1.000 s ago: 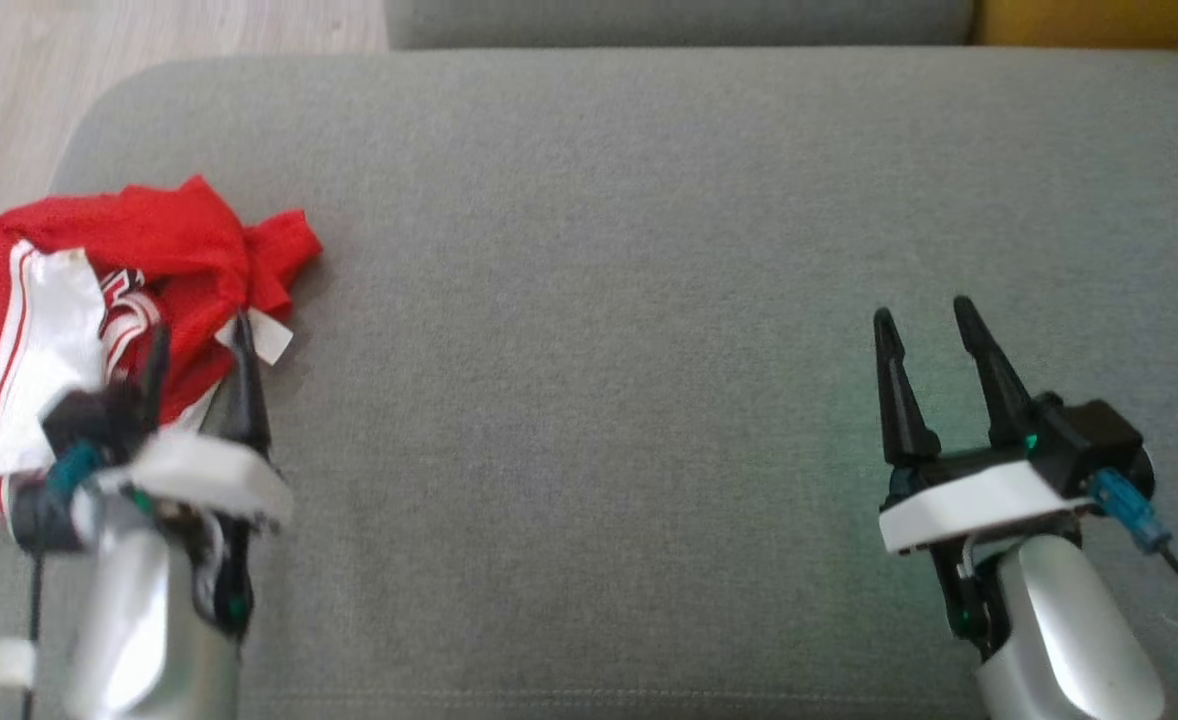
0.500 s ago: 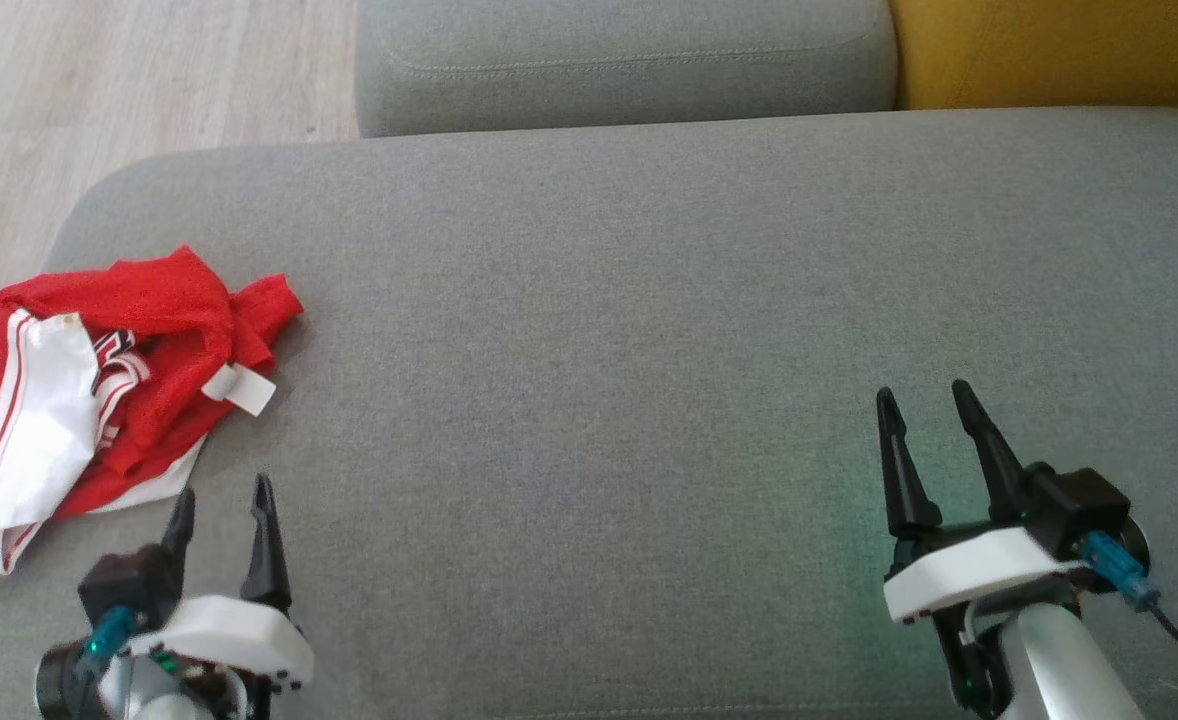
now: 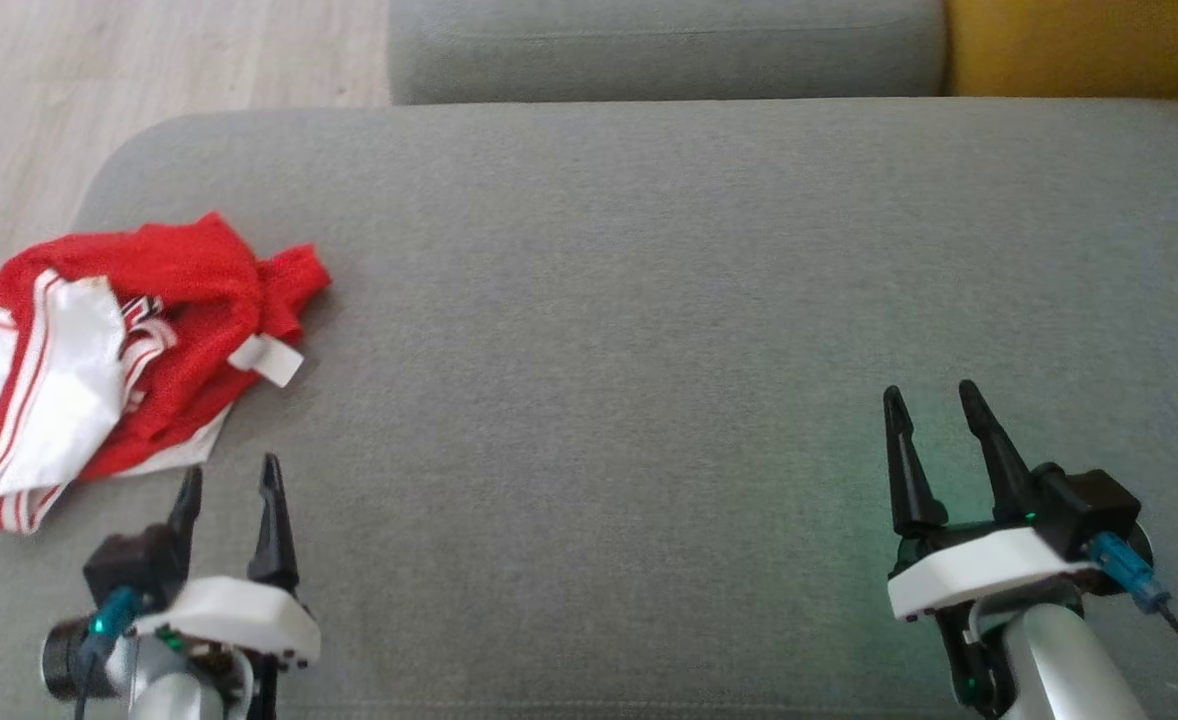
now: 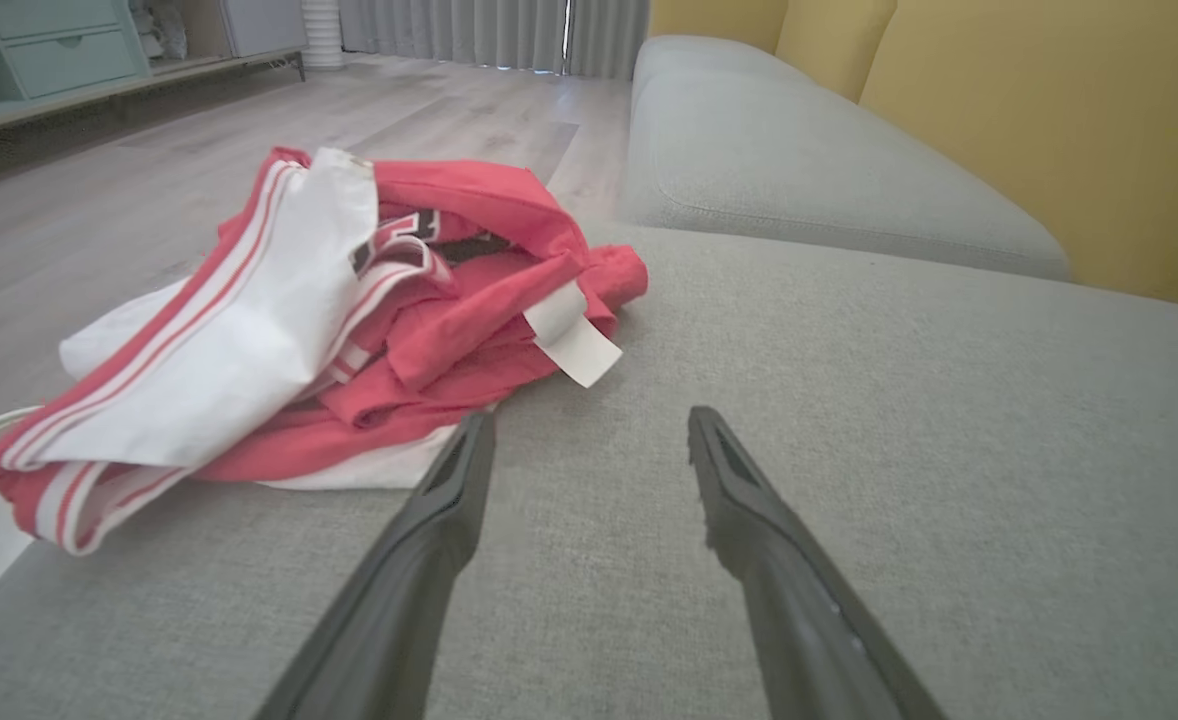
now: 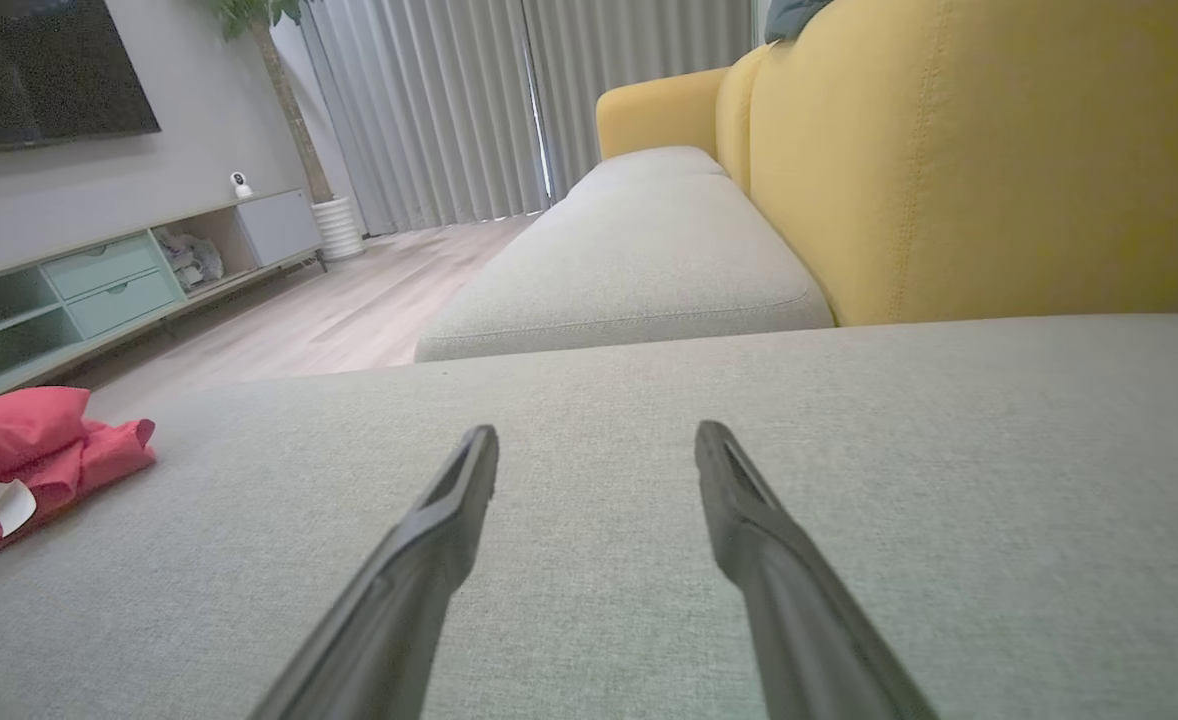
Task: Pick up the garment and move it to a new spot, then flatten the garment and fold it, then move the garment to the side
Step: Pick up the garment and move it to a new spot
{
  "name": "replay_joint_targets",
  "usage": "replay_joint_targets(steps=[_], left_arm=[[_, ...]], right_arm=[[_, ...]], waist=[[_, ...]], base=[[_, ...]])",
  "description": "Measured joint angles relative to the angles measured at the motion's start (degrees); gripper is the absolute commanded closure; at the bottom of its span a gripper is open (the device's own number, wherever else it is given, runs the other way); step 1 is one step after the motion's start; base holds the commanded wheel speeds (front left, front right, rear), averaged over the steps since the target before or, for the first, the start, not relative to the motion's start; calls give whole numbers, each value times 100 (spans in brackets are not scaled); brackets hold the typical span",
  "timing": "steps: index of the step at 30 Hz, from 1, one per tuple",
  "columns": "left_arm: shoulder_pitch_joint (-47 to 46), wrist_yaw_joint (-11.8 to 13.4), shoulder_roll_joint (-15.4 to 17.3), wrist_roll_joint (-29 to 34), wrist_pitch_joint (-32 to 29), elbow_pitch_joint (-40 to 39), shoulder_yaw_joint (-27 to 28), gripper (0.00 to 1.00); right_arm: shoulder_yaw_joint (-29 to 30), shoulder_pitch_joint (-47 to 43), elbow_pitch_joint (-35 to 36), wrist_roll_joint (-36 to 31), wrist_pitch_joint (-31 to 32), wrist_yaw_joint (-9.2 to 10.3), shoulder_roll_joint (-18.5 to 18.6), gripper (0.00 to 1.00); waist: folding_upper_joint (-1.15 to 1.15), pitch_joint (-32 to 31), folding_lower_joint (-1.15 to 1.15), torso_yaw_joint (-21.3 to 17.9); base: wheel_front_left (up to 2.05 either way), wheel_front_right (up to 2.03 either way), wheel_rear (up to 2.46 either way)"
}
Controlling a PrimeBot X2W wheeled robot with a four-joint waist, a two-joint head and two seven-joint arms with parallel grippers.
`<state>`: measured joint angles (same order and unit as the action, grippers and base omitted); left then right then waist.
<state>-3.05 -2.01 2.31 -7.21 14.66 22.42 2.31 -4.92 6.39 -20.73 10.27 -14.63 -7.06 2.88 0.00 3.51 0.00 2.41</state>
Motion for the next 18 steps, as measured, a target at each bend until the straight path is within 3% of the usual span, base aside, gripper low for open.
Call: replay_joint_targets(steps=[7,18], left_arm=[[-135,1,-5,-23,0,25,23,0],[-58,110,-9,-198,-1,234,2,0]], right_arm=[[-15,3,27,1,0,0,-3,0],[-258,60,-37,-77,0,0,-3,0]], waist=[[0,79,0,581],[0,167,0,1853]], base=[[0,0,0],[0,0,0]])
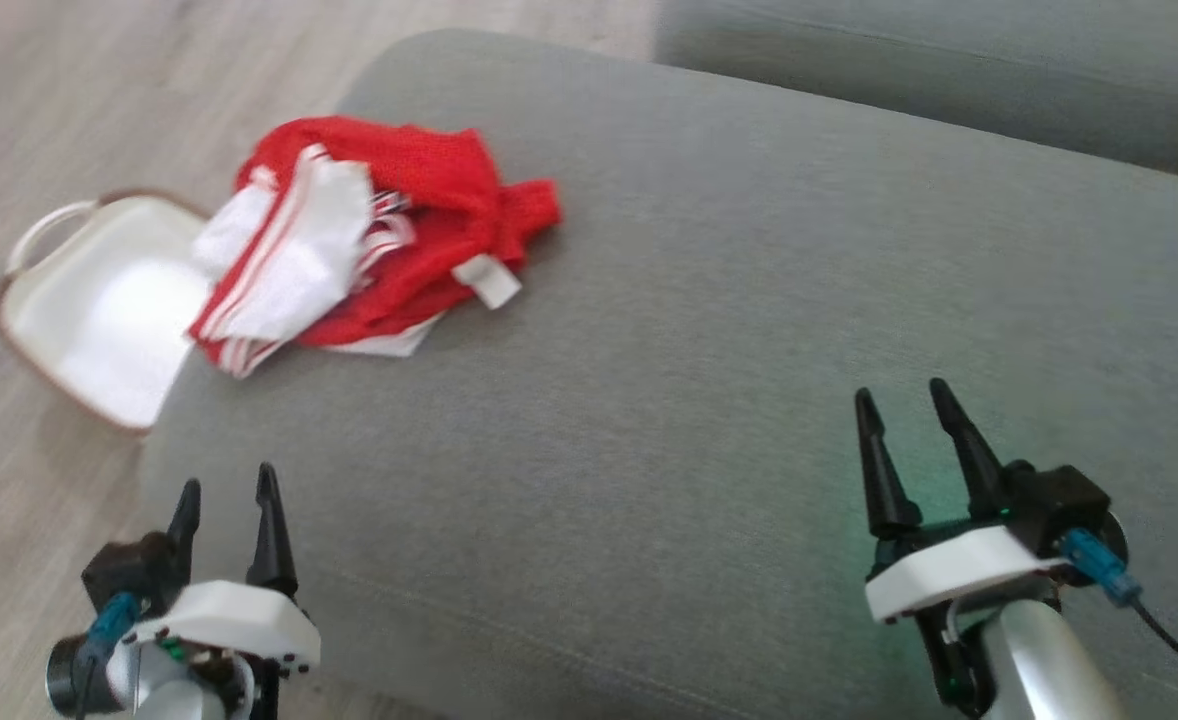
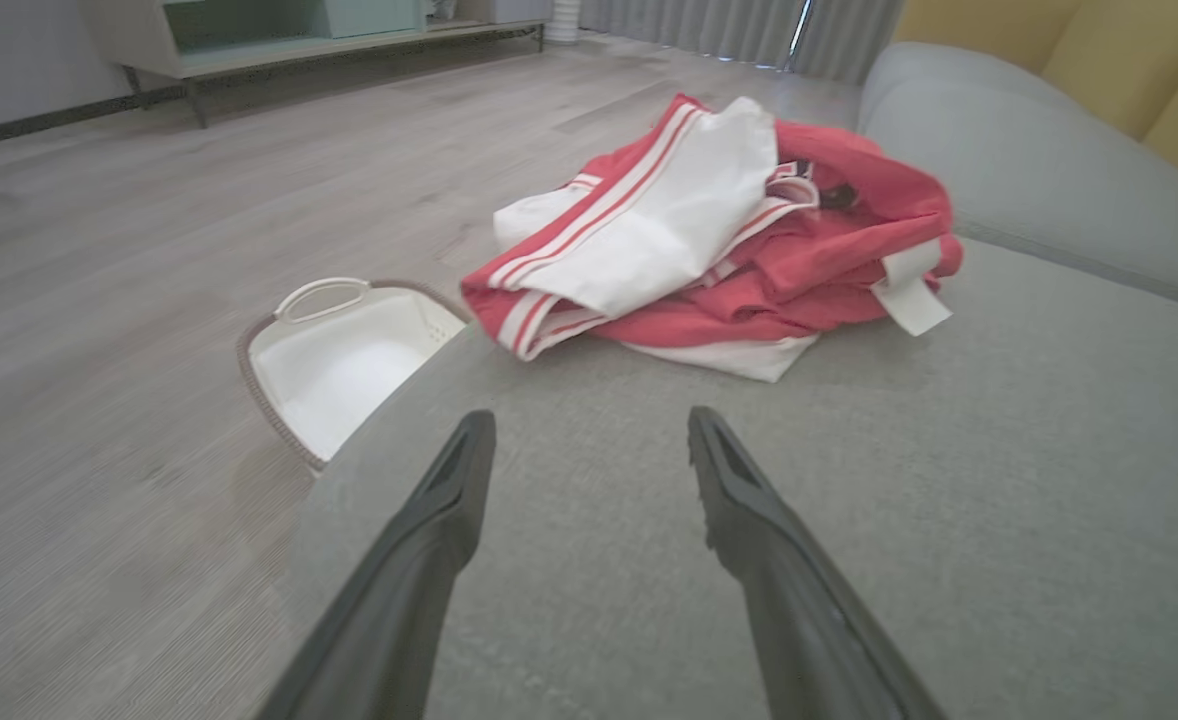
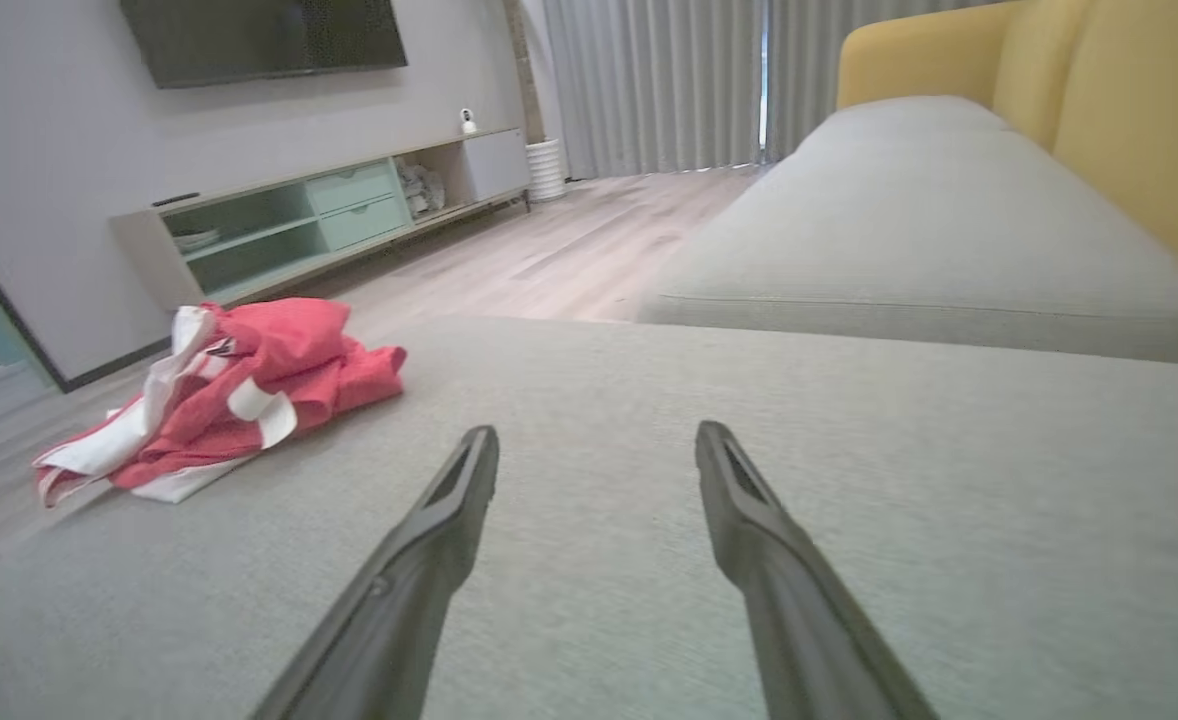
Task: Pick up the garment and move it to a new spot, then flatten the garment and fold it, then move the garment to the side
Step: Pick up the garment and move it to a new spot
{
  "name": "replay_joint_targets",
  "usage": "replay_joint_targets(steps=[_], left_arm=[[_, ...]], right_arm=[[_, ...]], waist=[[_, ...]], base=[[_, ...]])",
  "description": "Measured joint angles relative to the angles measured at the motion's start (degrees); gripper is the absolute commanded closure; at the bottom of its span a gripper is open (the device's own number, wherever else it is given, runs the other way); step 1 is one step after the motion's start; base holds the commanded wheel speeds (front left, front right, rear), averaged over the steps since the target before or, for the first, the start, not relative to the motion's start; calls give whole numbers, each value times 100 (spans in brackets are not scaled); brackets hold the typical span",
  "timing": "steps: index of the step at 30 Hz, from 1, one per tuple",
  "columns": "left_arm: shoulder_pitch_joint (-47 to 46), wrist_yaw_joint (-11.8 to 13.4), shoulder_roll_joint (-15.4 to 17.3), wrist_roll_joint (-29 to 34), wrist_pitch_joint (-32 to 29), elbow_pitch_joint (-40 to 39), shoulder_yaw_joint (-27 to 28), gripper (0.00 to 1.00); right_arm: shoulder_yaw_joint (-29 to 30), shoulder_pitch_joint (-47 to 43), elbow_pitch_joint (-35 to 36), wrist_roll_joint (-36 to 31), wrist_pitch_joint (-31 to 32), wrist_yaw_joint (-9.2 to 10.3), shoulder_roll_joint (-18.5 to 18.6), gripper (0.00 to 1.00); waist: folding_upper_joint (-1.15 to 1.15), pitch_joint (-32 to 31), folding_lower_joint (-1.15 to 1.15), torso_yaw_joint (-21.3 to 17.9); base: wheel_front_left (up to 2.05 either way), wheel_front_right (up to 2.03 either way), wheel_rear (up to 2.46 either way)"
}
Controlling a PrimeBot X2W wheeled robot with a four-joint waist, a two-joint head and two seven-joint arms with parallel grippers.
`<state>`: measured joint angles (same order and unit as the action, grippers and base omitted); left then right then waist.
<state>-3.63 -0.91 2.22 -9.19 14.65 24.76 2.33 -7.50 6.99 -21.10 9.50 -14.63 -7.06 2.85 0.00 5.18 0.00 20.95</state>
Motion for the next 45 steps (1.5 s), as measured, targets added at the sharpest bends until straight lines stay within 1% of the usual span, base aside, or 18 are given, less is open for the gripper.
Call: replay_joint_targets(steps=[7,11,12,17,19,22,26,28,31,35,37,41,45], left_arm=[[71,46,1,-65,0,93,42,0],[102,32,0,-107,0,163,119,0],[92,21,-1,-107,0,182,165,0],[-264,-223,-10,-115,0,443,325,0],[-567,-272,-11,-114,0,508,360,0],[-1146,-441,2,-115,0,698,391,0],[-1925,-572,137,-120,0,1036,382,0],[-2286,-599,233,-107,0,1178,341,0],[-2798,-622,356,-75,1,1429,123,0],[-3360,-626,427,-41,1,1853,-168,0],[-3562,-662,479,-40,2,2093,-321,0],[-3824,-665,641,15,2,2722,-439,0],[-4020,-552,757,102,4,3196,-444,0]], right_arm=[[-304,255,-80,-1,0,0,-1,0],[-430,322,-125,-19,0,0,1,0],[-475,322,-138,-46,0,0,2,0],[-544,399,-138,-178,0,0,3,0],[-580,515,-118,-259,0,0,4,0],[-634,703,-78,-383,0,0,9,0],[-713,826,-48,-533,0,0,13,0],[-731,887,-45,-608,0,0,15,0],[-733,1034,-18,-667,0,0,24,0],[-723,1170,-1,-708,0,0,37,0],[-724,1196,15,-709,0,0,40,0],[-730,1269,41,-765,0,0,42,0],[-702,1299,90,-773,-1,0,42,0]], waist=[[0,60,0,488],[0,151,0,519],[0,176,0,495],[0,379,0,340],[0,513,0,273],[0,730,0,169],[0,1011,0,3],[0,1157,0,-81],[0,1373,0,-209],[0,1626,-1,-379],[0,1734,-1,-463],[0,1894,-1,-631],[0,2017,-1,-760]], base=[[0,0,0],[0,0,0],[0,0,0],[0,0,0],[0,0,0],[0,0,0],[0,0,0],[0,0,0],[0,0,0],[0,0,0],[0,0,0],[0,0,0],[0,0,0]])
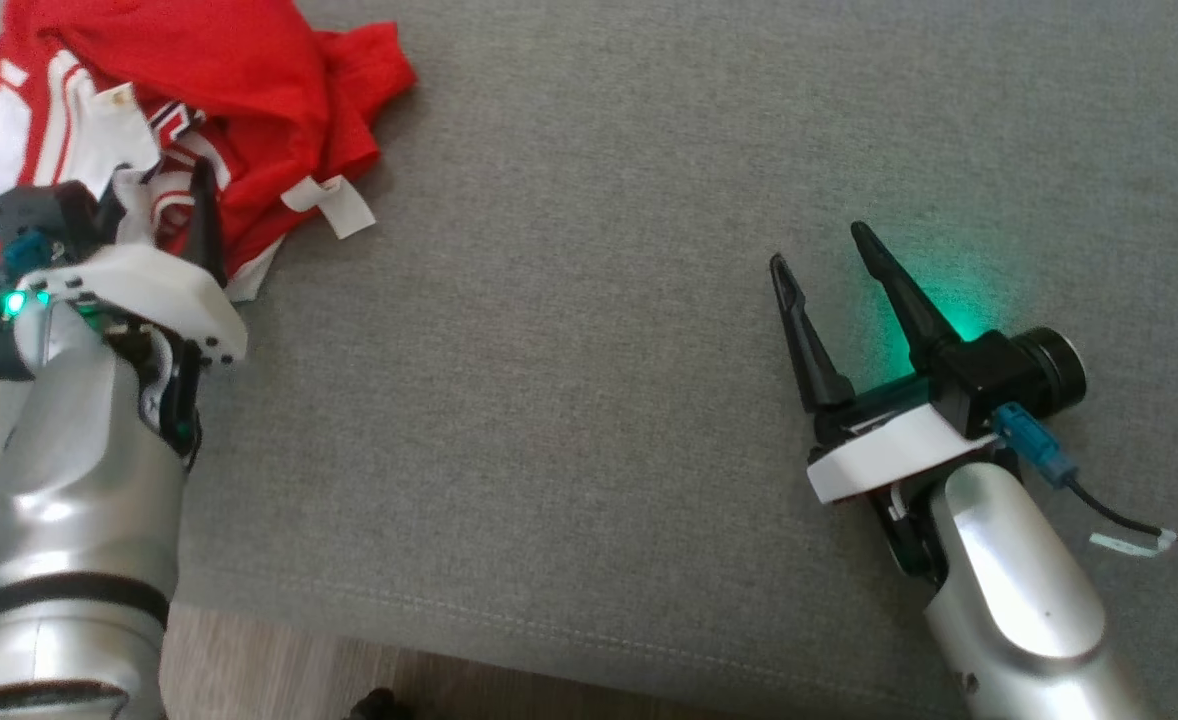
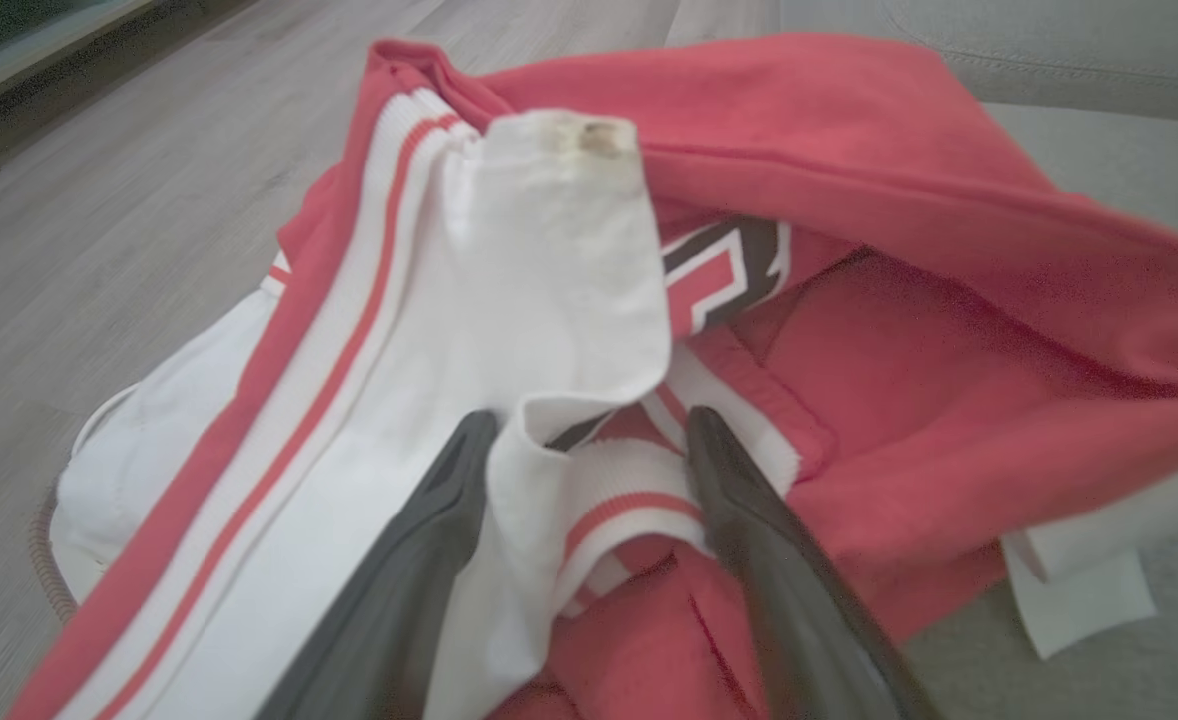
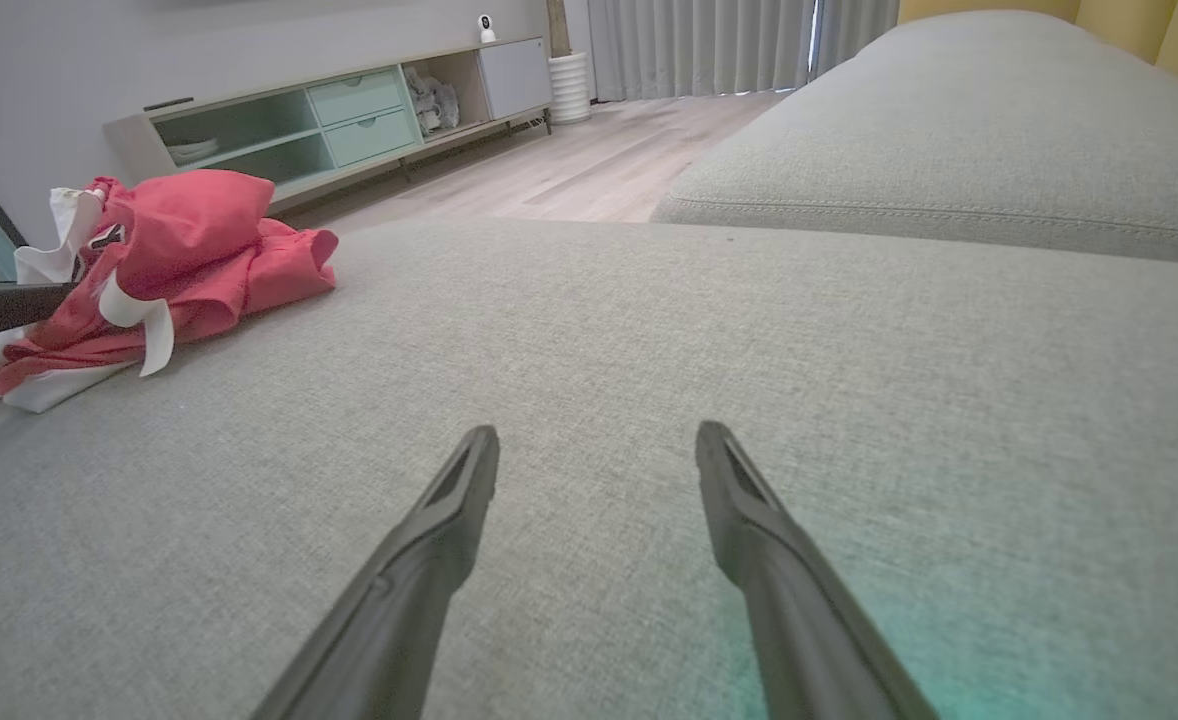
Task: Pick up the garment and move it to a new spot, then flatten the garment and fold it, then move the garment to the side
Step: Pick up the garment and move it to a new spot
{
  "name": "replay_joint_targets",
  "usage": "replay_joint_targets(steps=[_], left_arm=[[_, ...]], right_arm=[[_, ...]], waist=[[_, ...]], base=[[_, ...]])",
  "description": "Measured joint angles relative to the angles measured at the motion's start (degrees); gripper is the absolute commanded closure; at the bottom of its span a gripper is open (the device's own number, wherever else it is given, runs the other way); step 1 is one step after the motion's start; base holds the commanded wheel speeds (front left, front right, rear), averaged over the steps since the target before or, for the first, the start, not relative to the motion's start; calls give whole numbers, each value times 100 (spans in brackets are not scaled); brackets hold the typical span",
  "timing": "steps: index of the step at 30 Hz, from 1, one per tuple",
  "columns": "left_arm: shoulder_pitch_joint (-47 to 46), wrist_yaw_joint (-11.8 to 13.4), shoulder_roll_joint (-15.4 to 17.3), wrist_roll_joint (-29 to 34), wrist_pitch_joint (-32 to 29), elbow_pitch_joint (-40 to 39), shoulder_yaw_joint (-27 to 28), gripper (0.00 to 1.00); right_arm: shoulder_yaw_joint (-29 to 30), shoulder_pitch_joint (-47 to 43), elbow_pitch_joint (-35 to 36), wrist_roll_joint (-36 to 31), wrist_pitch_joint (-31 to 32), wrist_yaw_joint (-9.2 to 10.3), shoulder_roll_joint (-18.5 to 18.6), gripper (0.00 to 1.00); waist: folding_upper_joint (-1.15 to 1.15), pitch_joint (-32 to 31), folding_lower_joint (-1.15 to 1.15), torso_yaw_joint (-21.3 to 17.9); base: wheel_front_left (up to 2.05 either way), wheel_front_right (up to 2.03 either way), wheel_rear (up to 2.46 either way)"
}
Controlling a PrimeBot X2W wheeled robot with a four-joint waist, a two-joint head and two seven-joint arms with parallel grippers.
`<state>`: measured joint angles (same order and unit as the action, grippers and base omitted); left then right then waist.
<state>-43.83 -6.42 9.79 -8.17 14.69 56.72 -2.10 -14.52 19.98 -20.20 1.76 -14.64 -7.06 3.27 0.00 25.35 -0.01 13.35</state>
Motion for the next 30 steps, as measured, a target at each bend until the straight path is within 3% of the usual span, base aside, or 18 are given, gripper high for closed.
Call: replay_joint_targets(steps=[2,3,4,5,11,22,25,30], left_arm=[[-114,63,8,1,0,110,5,0],[-164,96,11,2,0,135,7,13],[-215,130,16,2,-1,189,9,73],[-257,170,20,2,0,250,23,100],[-334,197,163,3,-1,427,73,100],[-346,207,310,154,-3,-641,1,100],[-345,171,265,154,-4,-921,-81,100],[-333,79,-164,140,-3,-1283,-290,100]], right_arm=[[3,53,3,-22,0,0,0,0],[8,73,11,-26,0,0,0,0],[8,76,24,-25,0,0,0,0],[7,77,30,-24,0,0,0,0],[-7,115,16,132,0,0,3,0],[-4,-19,35,598,0,0,5,0],[-21,-146,71,743,0,0,4,0],[-48,-266,153,900,0,0,4,0]], waist=[[0,48,0,-41],[0,67,0,-58],[0,82,0,-72],[0,91,0,-85],[0,10,0,-197],[0,-536,0,-415],[0,-697,0,-578],[0,-905,0,-1049]], base=[[0,0,0],[0,0,0],[0,0,0],[0,0,0],[0,0,0],[0,0,0],[0,0,0],[0,0,0]])
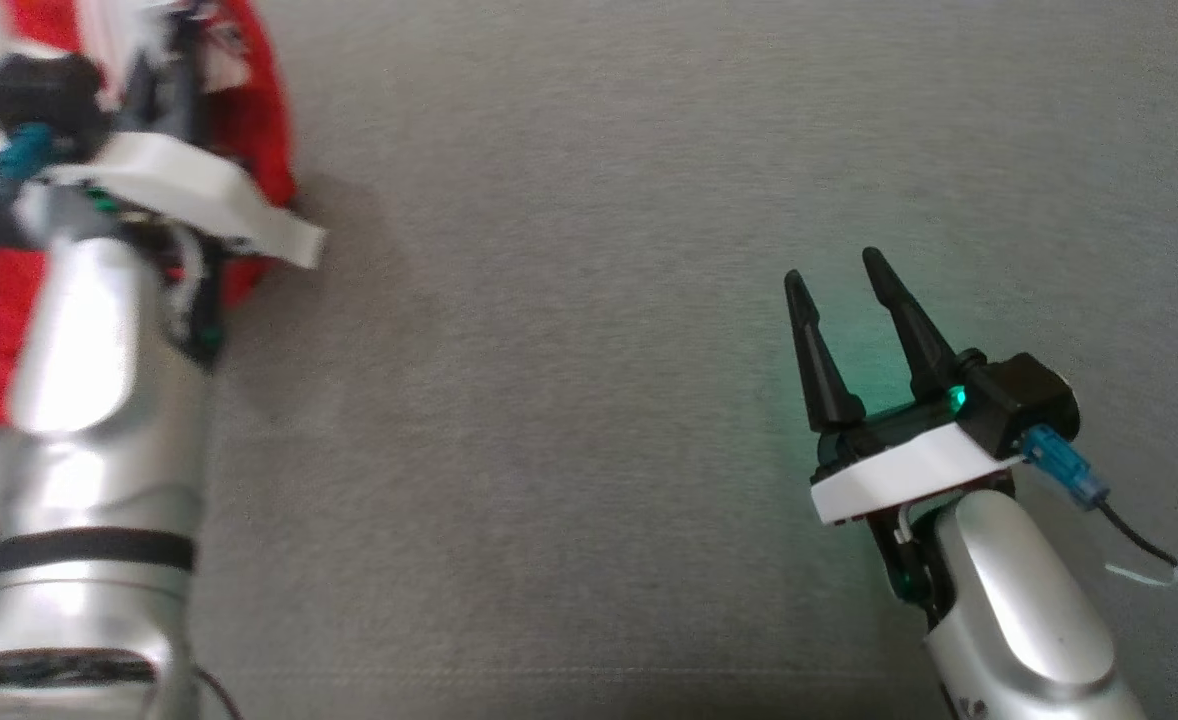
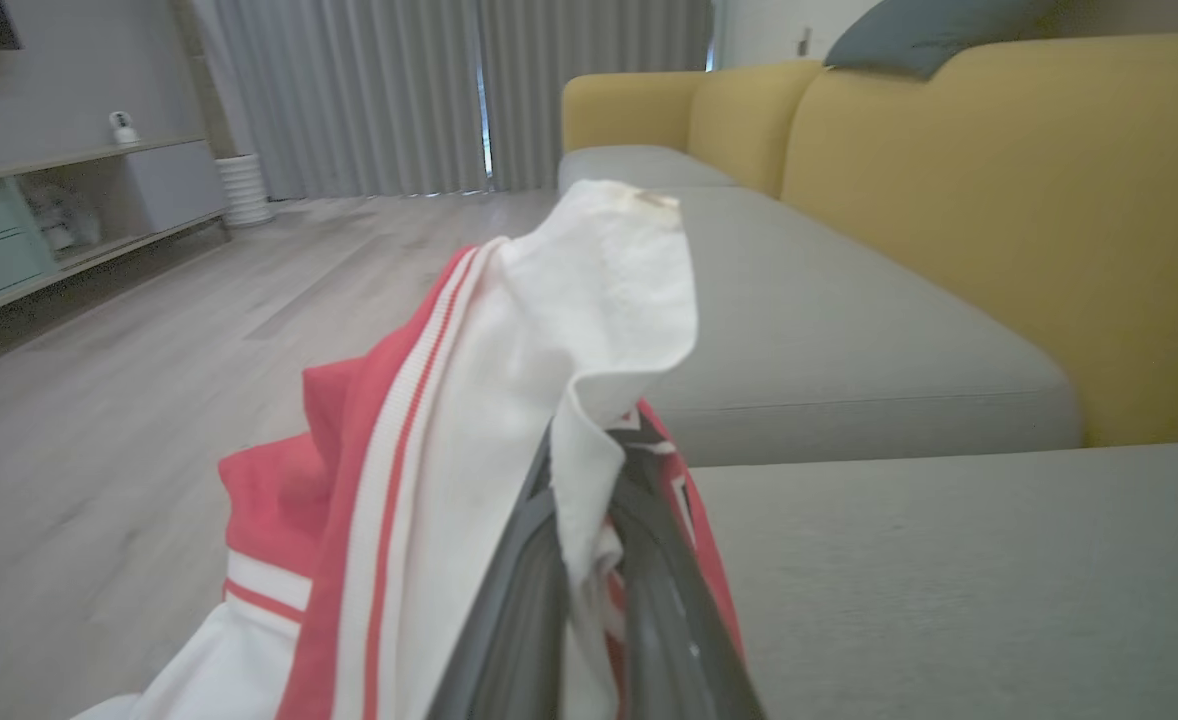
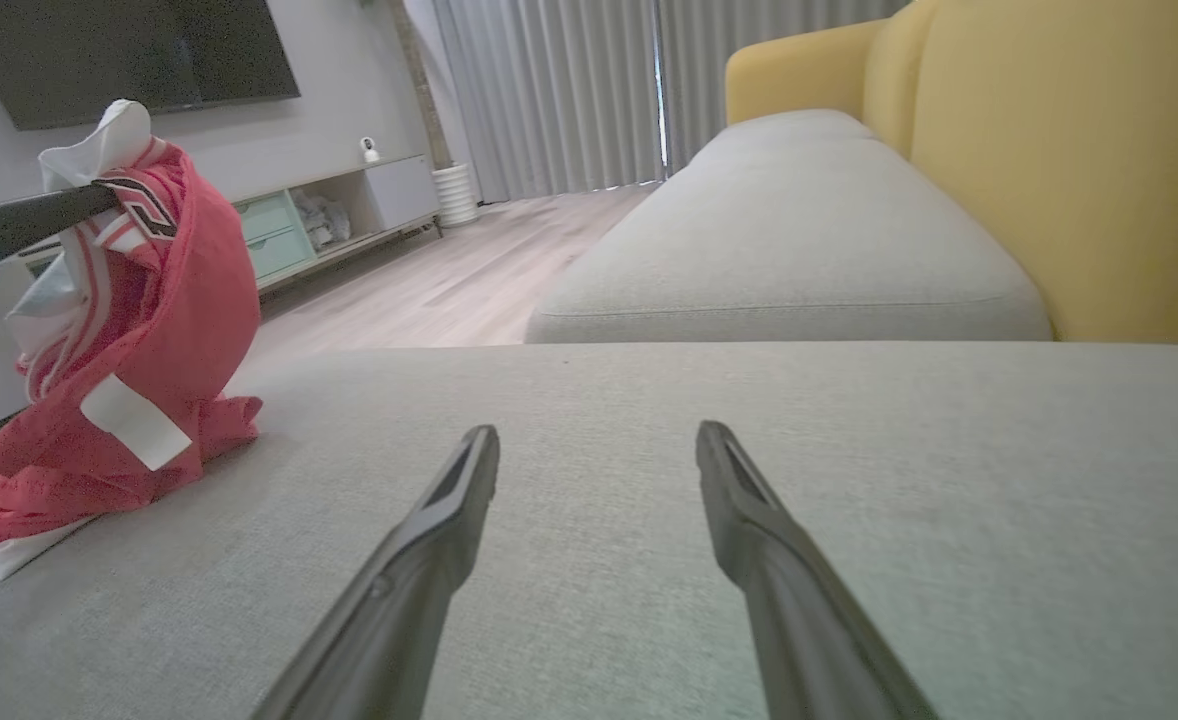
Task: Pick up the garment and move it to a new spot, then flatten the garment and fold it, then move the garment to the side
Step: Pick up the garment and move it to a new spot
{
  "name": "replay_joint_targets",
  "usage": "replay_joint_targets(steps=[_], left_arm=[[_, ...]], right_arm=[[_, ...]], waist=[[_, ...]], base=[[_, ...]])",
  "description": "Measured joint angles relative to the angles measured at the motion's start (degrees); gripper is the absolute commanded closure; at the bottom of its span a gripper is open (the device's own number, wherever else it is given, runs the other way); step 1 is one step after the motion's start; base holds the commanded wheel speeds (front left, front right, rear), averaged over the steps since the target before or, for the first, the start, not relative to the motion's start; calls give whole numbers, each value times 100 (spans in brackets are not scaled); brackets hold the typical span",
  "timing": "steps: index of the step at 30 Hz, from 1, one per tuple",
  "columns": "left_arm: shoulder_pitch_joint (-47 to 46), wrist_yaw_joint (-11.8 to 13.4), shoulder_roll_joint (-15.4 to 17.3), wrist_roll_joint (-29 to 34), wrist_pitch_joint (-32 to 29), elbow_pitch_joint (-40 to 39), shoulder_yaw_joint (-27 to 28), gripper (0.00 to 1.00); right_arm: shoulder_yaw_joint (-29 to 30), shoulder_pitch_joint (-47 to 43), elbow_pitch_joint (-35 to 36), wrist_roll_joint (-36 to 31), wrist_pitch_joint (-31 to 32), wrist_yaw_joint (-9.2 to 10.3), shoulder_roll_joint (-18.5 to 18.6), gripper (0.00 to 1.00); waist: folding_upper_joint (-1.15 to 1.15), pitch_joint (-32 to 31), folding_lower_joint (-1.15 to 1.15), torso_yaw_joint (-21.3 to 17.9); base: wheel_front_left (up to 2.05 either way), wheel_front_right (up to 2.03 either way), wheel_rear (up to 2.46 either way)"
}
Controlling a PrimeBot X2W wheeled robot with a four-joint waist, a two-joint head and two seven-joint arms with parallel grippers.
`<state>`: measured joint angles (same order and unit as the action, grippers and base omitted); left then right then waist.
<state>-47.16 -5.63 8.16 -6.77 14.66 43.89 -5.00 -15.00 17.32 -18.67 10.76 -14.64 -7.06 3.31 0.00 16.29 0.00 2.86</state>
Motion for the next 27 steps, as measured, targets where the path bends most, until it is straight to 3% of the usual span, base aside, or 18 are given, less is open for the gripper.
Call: replay_joint_targets(steps=[9,17,20,23,24,25,26,27], left_arm=[[166,-99,-525,-63,0,-194,-506,100],[322,-125,-621,-245,0,-260,-1273,100],[367,-116,-622,-599,0,-452,-1763,100],[408,14,-627,-721,0,-575,-2191,100],[438,63,-632,-754,0,-583,-2284,63],[479,116,-634,-780,0,-579,-2347,11],[521,171,-634,-795,0,-561,-2386,0],[569,205,-633,-797,0,-542,-2392,0]], right_arm=[[-241,-65,135,197,0,0,-3,0],[-465,-165,235,411,0,0,-9,0],[-545,-162,318,494,1,0,-10,0],[-604,-162,359,548,1,0,-10,0],[-611,-161,368,559,1,0,-10,0],[-615,-162,378,587,1,0,-11,0],[-614,-162,385,590,1,0,-11,0],[-609,-163,390,590,1,0,-11,0]], waist=[[0,-94,0,-936],[0,-61,0,-1858],[0,-32,0,-2168],[0,-1,0,-2424],[0,10,0,-2490],[0,21,0,-2542],[0,33,0,-2575],[0,43,0,-2587]], base=[[0,0,0],[0,0,0],[0,0,0],[0,0,0],[0,0,0],[0,0,0],[0,0,0],[0,0,0]])
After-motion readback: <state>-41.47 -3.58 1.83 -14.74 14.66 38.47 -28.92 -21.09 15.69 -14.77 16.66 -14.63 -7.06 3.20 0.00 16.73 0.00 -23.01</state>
